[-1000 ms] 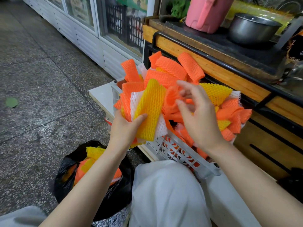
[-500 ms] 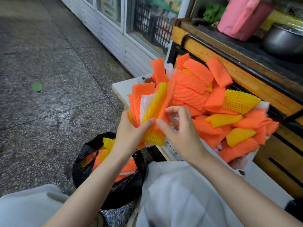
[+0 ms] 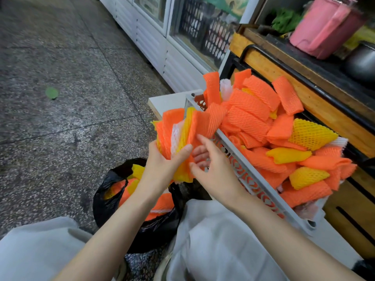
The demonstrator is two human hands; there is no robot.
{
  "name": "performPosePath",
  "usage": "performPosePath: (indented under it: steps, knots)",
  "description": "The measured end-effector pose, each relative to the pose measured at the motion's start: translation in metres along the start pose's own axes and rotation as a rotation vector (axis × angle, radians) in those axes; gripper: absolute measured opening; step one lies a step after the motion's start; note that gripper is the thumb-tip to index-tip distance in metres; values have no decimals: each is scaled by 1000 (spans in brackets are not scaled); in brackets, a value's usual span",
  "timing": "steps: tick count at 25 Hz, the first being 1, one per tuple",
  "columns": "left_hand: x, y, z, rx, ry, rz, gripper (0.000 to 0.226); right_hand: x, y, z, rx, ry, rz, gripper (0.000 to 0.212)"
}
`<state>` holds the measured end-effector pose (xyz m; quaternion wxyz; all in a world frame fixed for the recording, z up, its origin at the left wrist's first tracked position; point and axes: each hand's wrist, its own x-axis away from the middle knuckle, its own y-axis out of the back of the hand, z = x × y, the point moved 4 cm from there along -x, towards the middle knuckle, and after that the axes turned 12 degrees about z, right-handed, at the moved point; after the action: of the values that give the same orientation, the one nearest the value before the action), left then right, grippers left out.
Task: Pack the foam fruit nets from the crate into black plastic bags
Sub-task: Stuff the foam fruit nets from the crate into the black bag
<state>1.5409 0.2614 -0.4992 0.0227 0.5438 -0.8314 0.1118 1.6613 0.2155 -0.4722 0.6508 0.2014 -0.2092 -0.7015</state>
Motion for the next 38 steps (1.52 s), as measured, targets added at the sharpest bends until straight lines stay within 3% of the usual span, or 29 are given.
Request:
performPosePath:
  steps: [5,8,10,13,15,17,20,24,27,30,31,34,38]
  knots:
    - [-13,12,8,-54,27,-58,69,-8,-4,9,9,50,157,57]
    - [-26,20,4,-55,54,-129,62,-26,18,7,204,80,19,51]
    - [-34,25,2,-22,44,-154,54,-50,40,-9,326,-24,-76,64]
    - [-40,32,2,4,57,-166,62,-81,53,-34,545,-211,22,85]
    - [-41,34,5,22,82,-159,74,-94,55,-45,726,-221,45,79]
    - [-42,37,13,37,113,-151,76,-100,58,-51,777,-186,10,60]
    - [-46,44,24,45,141,-161,62,-100,68,-49,689,-137,-102,35]
    - [-50,49,43,-9,196,-130,81,-77,66,-14,531,99,-292,25]
    - [-48,49,59,-8,253,-97,77,-46,15,-9,492,259,-157,18]
    - [-45,52,78,55,257,-60,36,-26,-37,-36,433,180,106,16]
    - [-44,53,82,82,268,-35,39,-22,-48,-46,407,150,149,14]
    - [-43,62,99,95,334,55,78,-16,-69,-67,346,93,182,14]
    - [-43,79,116,-186,390,78,109,-3,-95,-74,152,57,264,26]
